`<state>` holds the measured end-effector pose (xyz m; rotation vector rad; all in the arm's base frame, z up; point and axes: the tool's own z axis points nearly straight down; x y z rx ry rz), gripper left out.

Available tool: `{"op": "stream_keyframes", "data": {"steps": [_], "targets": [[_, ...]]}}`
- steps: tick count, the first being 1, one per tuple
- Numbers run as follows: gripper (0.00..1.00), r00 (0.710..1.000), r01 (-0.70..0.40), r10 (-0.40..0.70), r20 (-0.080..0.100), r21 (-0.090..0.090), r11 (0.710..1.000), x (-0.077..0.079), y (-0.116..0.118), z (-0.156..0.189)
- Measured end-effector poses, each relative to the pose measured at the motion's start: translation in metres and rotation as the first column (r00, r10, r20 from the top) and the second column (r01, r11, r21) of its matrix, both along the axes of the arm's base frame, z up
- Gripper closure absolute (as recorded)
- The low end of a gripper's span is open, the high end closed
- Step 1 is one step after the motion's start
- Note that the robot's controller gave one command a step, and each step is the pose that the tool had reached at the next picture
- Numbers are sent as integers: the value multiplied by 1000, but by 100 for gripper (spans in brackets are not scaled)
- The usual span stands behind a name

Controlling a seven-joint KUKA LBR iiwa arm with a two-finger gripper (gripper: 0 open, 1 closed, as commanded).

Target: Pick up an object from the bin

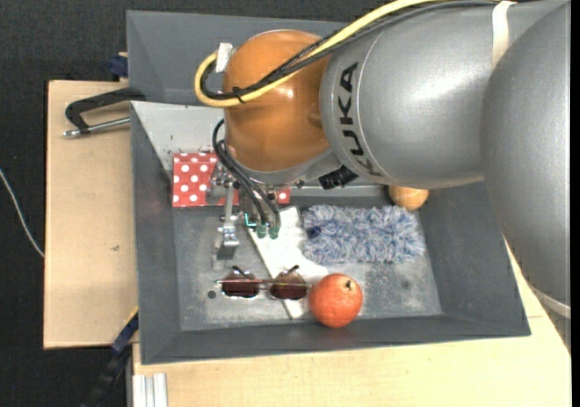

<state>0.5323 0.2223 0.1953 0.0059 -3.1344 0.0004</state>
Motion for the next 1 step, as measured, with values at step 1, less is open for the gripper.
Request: {"op": "stream_keyframes", "data": {"steps": [1], "targets": [[0,1000,3,-3,8,2,1000,2,-1,5]]}}
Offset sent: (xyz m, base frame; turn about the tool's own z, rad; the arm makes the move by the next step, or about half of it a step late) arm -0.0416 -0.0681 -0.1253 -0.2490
